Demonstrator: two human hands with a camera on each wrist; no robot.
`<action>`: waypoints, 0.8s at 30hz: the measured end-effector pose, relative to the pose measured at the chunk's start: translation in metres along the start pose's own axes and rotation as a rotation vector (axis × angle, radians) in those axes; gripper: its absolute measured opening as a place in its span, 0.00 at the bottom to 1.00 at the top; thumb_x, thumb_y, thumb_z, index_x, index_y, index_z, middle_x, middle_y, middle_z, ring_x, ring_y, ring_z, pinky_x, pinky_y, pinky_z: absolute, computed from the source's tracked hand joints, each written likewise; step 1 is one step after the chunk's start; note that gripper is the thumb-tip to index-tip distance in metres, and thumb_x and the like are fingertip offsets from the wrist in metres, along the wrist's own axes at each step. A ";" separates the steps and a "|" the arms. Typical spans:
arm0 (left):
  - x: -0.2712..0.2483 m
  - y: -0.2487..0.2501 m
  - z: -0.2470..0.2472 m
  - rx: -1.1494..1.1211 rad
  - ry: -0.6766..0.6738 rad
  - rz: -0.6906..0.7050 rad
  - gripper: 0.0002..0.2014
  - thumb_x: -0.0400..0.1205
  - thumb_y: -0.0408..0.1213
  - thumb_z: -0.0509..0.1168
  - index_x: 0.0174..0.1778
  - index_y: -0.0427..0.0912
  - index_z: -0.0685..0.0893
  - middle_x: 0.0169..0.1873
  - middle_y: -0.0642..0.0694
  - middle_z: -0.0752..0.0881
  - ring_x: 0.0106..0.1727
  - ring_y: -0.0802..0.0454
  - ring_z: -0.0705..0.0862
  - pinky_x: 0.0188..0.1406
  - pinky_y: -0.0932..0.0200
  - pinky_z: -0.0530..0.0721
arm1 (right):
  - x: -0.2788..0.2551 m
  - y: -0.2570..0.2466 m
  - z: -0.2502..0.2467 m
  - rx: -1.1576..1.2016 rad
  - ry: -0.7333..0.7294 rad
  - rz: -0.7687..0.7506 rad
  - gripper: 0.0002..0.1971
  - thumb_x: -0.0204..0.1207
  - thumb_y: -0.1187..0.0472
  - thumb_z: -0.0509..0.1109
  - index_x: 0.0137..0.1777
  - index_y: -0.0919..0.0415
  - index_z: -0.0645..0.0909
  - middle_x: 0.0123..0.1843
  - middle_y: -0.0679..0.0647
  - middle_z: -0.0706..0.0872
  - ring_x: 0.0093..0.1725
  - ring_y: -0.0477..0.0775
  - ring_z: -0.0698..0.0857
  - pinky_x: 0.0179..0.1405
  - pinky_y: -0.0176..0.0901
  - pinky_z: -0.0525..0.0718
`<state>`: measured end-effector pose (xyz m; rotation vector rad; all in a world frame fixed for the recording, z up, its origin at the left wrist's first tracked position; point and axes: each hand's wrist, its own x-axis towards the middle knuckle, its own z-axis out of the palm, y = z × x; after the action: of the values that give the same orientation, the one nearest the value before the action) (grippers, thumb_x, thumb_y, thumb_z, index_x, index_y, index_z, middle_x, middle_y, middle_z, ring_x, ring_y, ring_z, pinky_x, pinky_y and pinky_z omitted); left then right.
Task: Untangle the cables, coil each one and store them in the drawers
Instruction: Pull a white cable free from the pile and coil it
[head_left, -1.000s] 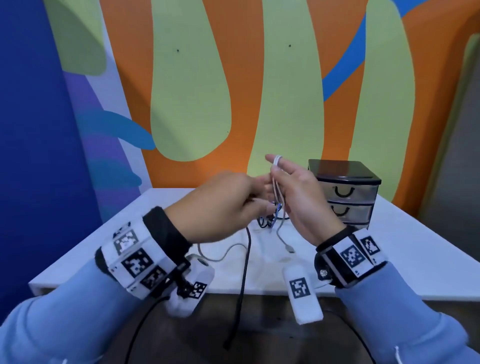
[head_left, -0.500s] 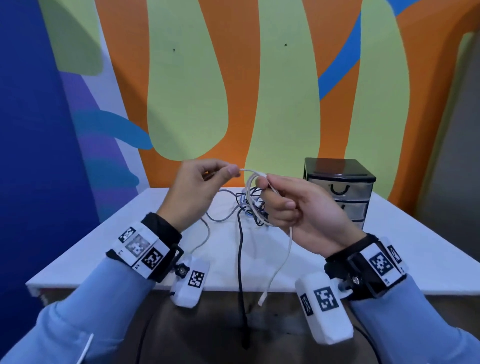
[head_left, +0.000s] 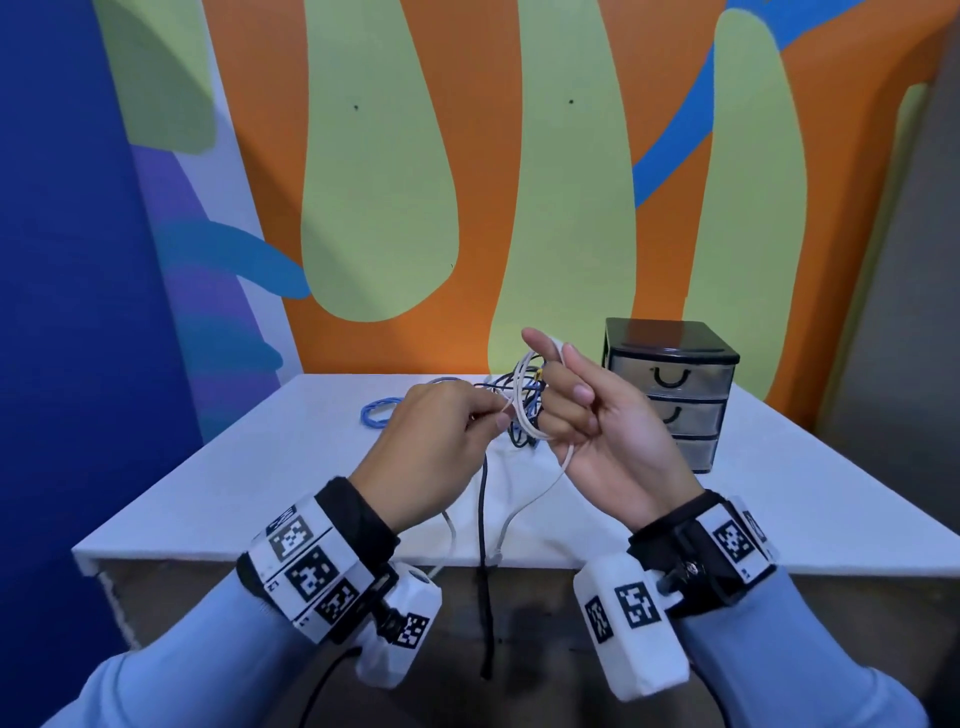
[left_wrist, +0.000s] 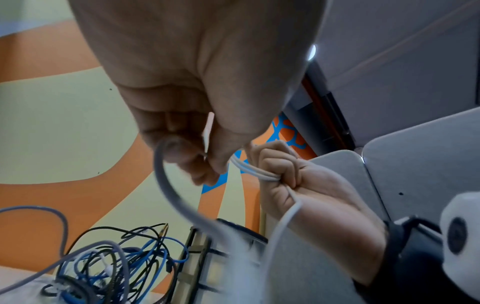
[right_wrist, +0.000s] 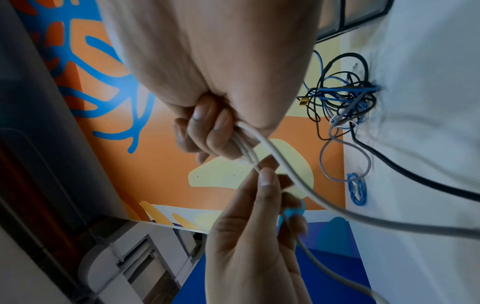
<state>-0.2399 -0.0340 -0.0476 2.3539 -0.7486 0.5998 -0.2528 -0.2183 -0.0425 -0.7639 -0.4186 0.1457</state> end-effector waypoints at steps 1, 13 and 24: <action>-0.001 0.000 0.000 -0.015 0.026 -0.016 0.12 0.91 0.43 0.67 0.43 0.47 0.91 0.39 0.47 0.81 0.44 0.53 0.78 0.50 0.46 0.79 | -0.002 0.001 0.001 0.024 -0.003 0.015 0.19 0.90 0.57 0.61 0.75 0.66 0.80 0.30 0.46 0.62 0.23 0.45 0.57 0.24 0.38 0.56; -0.007 0.002 0.001 -0.773 0.013 -0.190 0.07 0.82 0.28 0.77 0.54 0.37 0.96 0.48 0.35 0.95 0.45 0.47 0.87 0.54 0.47 0.89 | -0.006 0.009 0.010 -0.067 0.009 0.017 0.10 0.91 0.59 0.58 0.57 0.64 0.79 0.29 0.48 0.63 0.21 0.42 0.60 0.24 0.34 0.58; -0.022 0.006 0.014 -0.414 -0.128 -0.175 0.10 0.94 0.35 0.60 0.54 0.46 0.87 0.31 0.47 0.85 0.27 0.50 0.82 0.33 0.55 0.80 | -0.003 -0.002 0.005 -0.142 0.067 -0.212 0.18 0.93 0.62 0.57 0.75 0.70 0.78 0.44 0.53 0.87 0.28 0.44 0.75 0.30 0.32 0.76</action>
<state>-0.2570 -0.0391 -0.0673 2.0548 -0.6421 0.1961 -0.2581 -0.2173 -0.0389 -0.8563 -0.4469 -0.1091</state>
